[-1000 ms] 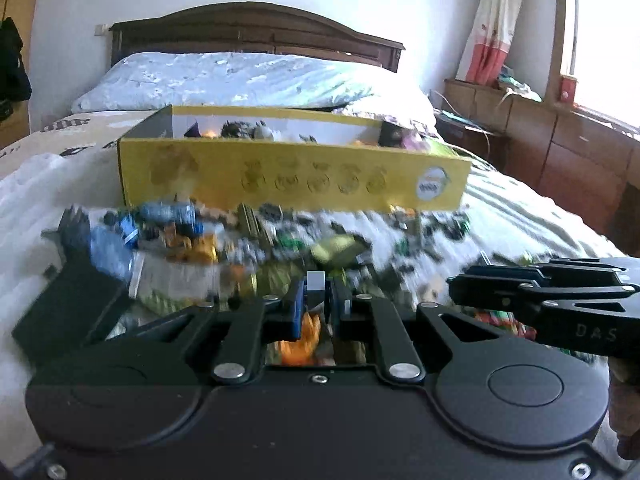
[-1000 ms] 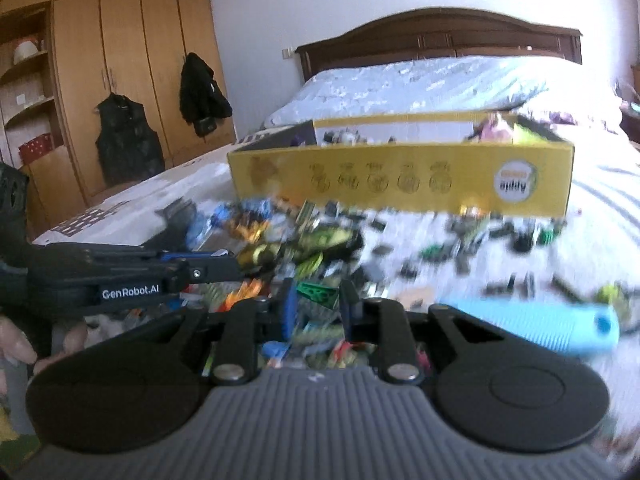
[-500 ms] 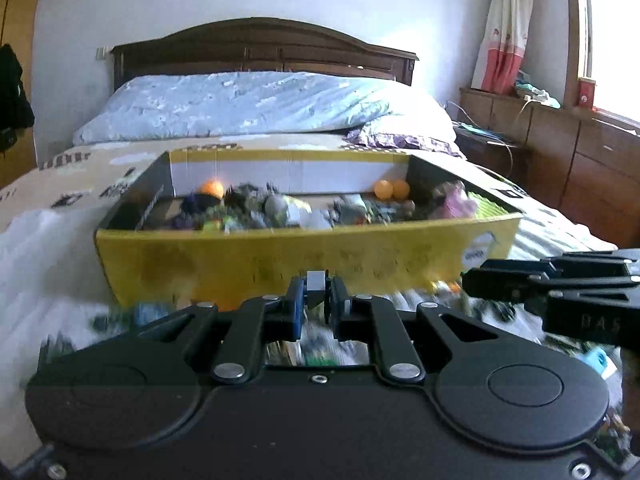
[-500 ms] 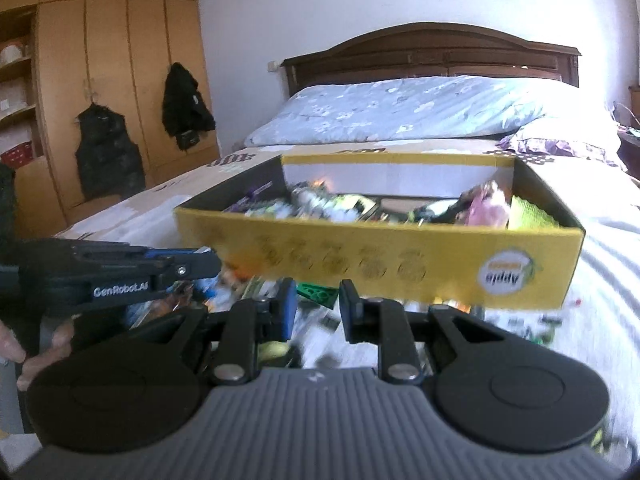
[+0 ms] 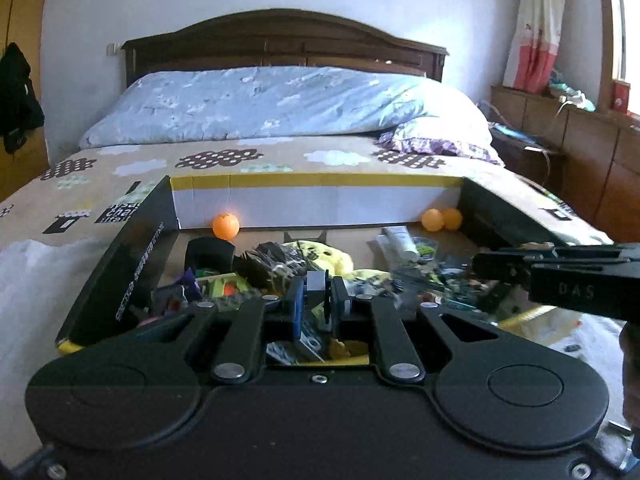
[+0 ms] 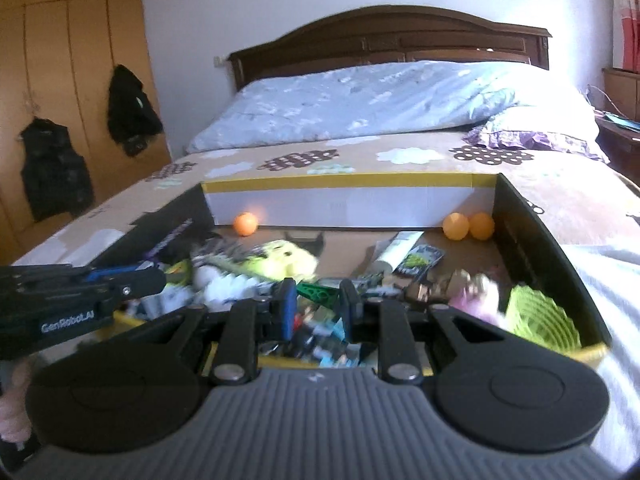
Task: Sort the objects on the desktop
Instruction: 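Carry both held pieces into the yellow box, then open both grippers inside the yellow box to release the pieces, then move both open grippers back over the Lego pile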
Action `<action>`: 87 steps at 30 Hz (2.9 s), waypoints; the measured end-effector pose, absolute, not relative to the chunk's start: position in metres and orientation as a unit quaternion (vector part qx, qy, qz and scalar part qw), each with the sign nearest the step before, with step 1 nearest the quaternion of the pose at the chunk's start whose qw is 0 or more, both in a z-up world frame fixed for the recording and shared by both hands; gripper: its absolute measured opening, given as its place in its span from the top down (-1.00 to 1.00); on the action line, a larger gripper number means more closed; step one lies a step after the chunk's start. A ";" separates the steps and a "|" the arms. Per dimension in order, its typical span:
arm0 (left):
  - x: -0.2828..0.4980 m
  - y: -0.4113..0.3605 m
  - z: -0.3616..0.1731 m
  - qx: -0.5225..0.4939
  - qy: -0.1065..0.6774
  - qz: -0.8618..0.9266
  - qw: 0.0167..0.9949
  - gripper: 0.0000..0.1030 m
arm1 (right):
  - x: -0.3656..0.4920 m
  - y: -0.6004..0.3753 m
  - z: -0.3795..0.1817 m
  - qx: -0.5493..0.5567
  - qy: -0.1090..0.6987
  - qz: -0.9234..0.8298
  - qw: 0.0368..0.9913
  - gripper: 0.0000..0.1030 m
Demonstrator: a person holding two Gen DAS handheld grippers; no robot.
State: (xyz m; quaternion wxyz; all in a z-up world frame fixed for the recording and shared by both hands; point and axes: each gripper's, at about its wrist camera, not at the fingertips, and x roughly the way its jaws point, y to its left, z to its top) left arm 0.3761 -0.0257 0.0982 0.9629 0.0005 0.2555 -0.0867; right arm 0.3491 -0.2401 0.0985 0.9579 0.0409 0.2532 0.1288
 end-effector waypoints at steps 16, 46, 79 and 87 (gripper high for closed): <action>0.388 -0.021 0.078 -0.017 0.280 -0.027 0.960 -0.29 | 0.371 -0.231 0.089 0.034 0.263 0.115 0.957 -0.46; 0.179 -0.006 0.101 -0.021 0.295 -0.009 0.955 -0.91 | 0.197 -0.224 0.096 0.056 0.296 0.110 0.947 -1.00; 0.063 -0.022 0.065 0.011 0.315 -0.001 0.949 -0.98 | 0.063 -0.222 0.057 0.057 0.314 0.038 0.947 -1.00; 0.061 -0.023 0.062 0.010 0.319 0.000 0.948 -0.98 | 0.057 -0.223 0.054 0.060 0.315 0.034 0.947 -1.00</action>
